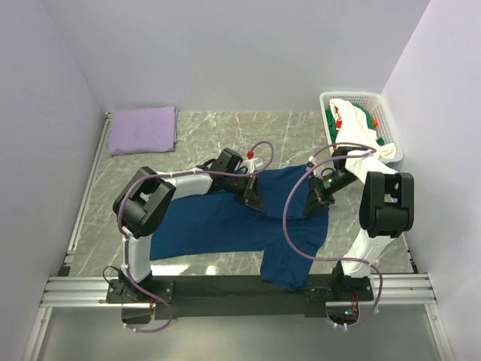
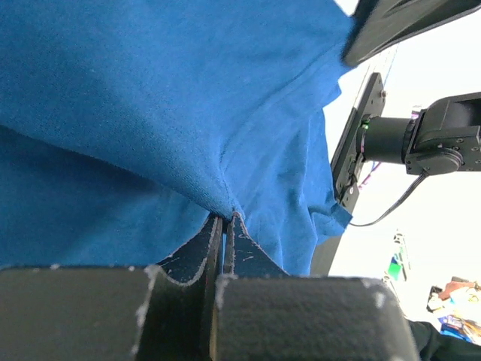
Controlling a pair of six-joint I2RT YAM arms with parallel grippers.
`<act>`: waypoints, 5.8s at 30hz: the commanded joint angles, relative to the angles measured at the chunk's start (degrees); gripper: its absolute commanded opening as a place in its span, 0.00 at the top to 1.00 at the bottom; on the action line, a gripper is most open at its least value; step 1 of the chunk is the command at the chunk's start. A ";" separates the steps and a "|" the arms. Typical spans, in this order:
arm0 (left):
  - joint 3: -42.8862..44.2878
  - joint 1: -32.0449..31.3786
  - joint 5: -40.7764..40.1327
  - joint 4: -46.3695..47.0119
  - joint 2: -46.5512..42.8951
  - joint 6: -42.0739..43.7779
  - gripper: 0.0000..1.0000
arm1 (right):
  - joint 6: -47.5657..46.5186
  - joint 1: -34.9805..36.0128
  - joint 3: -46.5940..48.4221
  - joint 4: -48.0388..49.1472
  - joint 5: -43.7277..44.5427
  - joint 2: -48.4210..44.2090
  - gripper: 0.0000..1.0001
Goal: Fold and stack the t-shirts
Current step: Fold the tshirt
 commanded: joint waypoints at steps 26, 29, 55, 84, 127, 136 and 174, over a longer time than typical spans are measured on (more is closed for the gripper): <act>0.57 -0.24 2.14 -3.94 -0.03 2.97 0.99 | -13.87 6.95 3.24 -18.89 7.85 2.65 1.00; 0.48 -0.24 1.71 -4.64 0.23 3.76 0.99 | -14.40 8.09 3.06 -18.72 7.50 3.27 1.00; -4.00 28.58 -5.14 -17.73 -19.37 27.65 0.49 | 9.06 0.10 47.88 0.61 18.48 20.31 0.50; -1.01 49.07 -16.40 -19.49 -10.40 34.79 0.39 | 12.84 0.54 39.18 9.23 21.29 26.83 0.93; -11.21 59.18 4.69 -33.90 -16.56 34.96 0.44 | 11.97 -0.42 39.10 3.26 21.12 22.88 0.50; -10.41 59.35 3.99 -36.81 -11.20 34.53 0.39 | 11.35 -1.57 38.40 -0.35 17.61 22.00 0.45; -10.42 61.90 -3.39 -32.06 -7.24 26.44 0.33 | 10.12 -2.18 34.61 0.44 18.92 19.98 1.00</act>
